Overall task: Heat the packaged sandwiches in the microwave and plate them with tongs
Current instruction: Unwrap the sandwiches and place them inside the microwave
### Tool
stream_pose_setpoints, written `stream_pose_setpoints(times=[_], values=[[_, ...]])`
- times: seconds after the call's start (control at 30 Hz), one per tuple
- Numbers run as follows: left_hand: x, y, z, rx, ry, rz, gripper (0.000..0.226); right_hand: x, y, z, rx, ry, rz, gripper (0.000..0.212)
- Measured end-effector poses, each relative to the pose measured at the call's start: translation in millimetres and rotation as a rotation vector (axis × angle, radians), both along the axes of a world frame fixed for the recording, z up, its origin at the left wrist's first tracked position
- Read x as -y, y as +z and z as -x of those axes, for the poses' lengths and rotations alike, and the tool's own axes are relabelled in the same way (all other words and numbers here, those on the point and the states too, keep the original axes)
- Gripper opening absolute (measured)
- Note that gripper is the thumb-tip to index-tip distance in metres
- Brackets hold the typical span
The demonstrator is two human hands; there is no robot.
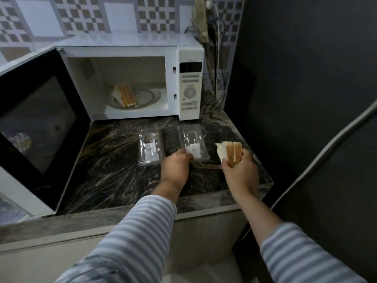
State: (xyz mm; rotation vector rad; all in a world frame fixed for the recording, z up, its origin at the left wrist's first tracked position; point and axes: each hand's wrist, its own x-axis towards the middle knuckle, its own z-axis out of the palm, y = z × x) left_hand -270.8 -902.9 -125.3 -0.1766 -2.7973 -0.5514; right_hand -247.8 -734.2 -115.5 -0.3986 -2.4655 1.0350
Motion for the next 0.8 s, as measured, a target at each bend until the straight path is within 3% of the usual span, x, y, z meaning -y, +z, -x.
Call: stream_pose_setpoints(times=[0.37,0.57,0.8], values=[[-3,6,8,0.043,-0.020,0.219,0.028,32,48,24,-0.074,0.084,-0.049,0.046],[25,32,6,-0.009,-0.102,0.191,0.034,76,75,42,-0.051,0.156,-0.033,0.043],[111,51,13,-0.107,0.168,0.180,0.030,132,94,76,-0.034,0.214,-0.035,0.043]])
